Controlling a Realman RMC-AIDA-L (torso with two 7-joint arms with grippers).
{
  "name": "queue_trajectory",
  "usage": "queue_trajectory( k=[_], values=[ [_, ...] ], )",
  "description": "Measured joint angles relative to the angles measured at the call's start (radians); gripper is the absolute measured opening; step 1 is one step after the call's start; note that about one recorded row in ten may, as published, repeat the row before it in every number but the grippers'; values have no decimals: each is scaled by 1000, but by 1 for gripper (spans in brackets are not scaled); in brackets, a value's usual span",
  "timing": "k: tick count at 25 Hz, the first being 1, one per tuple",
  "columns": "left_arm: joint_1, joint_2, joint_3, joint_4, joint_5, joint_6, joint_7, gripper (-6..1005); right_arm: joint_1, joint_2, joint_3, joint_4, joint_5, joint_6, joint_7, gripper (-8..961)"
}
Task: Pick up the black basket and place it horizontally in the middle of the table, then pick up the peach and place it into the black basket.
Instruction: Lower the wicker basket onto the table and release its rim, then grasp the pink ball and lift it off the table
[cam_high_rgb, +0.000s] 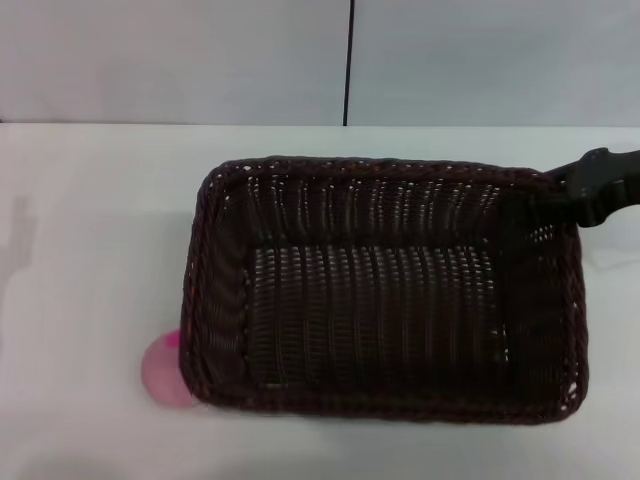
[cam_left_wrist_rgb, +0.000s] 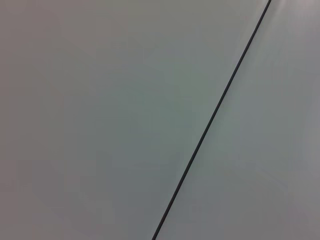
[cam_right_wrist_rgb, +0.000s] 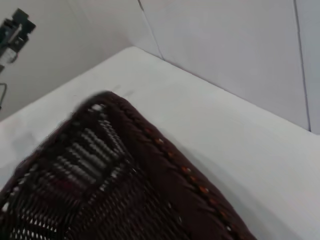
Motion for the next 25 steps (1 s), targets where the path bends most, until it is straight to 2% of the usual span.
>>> queue_trajectory(
  k=[6, 9, 10, 14, 15, 16, 19, 20, 21, 25],
  values=[
    [0, -2, 1, 0, 0, -6, 0, 710, 10, 3, 23, -8, 31, 121, -43, 193],
    [-5, -2, 1, -1, 1, -14, 0, 710, 4, 3, 58, -5, 129, 236, -114, 225],
    [-7, -2, 1, -2, 1, -17, 0, 709, -7, 3, 80, 6, 197, 285, -162, 441],
    [-9, -2, 4, -2, 1, -18, 0, 709, -43, 12, 110, 20, 321, 326, -228, 454],
    [-8, 1, 17, 1, 2, -16, -4, 709, -84, 33, 127, 23, 416, 333, -270, 457],
    [-8, 1, 17, 1, 2, -16, -4, 709, -84, 33, 127, 23, 416, 333, -270, 461],
    [-5, 11, 76, 33, 7, 1, -53, 708, -159, 72, 140, 18, 565, 327, -337, 464],
    [-12, 17, 124, 88, 20, 24, -95, 708, -210, 97, 140, 17, 660, 325, -375, 464],
    [-12, 17, 124, 88, 20, 24, -95, 708, -210, 97, 140, 17, 660, 325, -375, 464],
    [-26, 20, 245, 271, 53, 82, -156, 707, -320, 140, 143, 51, 873, 325, -470, 464]
  ],
)
